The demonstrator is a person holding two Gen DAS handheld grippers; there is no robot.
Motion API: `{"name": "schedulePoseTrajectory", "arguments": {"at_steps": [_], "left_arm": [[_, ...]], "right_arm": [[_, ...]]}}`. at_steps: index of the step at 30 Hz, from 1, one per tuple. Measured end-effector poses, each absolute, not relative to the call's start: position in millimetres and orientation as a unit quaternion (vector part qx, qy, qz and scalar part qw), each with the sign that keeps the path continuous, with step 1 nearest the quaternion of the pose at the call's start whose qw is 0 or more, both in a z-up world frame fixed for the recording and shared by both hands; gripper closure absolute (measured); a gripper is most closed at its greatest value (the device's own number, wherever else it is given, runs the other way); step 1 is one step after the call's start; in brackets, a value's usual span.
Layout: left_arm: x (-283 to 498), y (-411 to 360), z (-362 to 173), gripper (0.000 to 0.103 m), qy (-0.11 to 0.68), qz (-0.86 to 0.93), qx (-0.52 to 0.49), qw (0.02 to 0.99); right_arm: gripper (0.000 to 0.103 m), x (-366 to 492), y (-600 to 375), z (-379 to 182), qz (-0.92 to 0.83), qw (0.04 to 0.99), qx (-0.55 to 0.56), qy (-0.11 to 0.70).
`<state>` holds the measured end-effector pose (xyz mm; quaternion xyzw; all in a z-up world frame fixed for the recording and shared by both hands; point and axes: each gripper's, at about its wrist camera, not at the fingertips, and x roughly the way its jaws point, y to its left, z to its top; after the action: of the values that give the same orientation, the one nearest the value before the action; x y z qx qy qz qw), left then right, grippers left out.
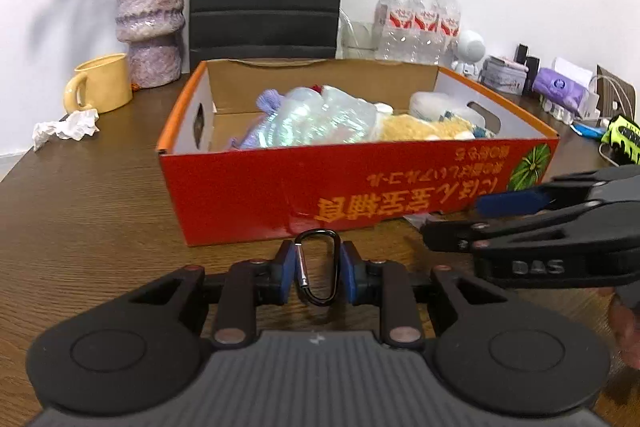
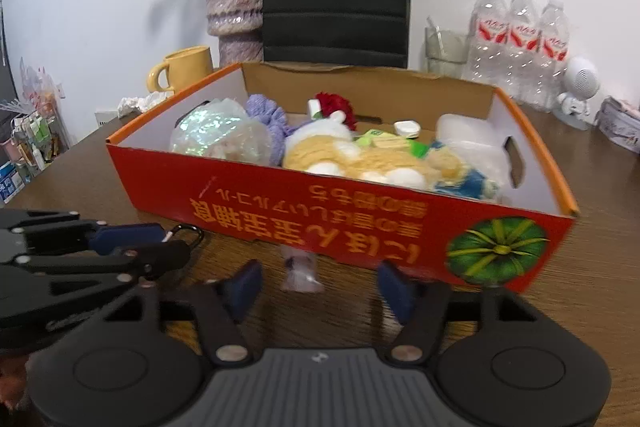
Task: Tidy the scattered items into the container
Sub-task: 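Grasp the black carabiner with the left tool while the right tool grasps a clear wrapper, then carry the carabiner and wrapper into the box and open both tools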
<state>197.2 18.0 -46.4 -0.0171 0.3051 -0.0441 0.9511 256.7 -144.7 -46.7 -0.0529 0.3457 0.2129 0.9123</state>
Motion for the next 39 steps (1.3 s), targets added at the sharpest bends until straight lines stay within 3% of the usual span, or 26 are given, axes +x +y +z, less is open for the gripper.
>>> {"name": "schedulePoseTrajectory", "arguments": {"at_steps": [3,5,17,26,39], "left_arm": [[196,22,-45,0.078,0.303,-0.048,-0.024,0.952],[195,22,-43,0.078,0.300,-0.052,-0.025,0.952],[173,14,-28,0.078,0.283,-0.064,-0.034,0.956],[156,6,13,0.078,0.235,-0.074,-0.030,0.969],[239,20,53,0.078,0.198,-0.064,-0.071,0.975]], "right_arm": [[0.061,260,-136,-51,0.207,0.911,-0.065,0.351],[0.084,255,-133,-50,0.207,0.912,-0.076,0.347],[0.083,225,-153,-30,0.215,0.919,-0.056,0.326],[0.083,205,-180,11,0.220,0.936,-0.029,0.272],[0.083,295,-183,44,0.195,0.950,0.012,0.241]]}}
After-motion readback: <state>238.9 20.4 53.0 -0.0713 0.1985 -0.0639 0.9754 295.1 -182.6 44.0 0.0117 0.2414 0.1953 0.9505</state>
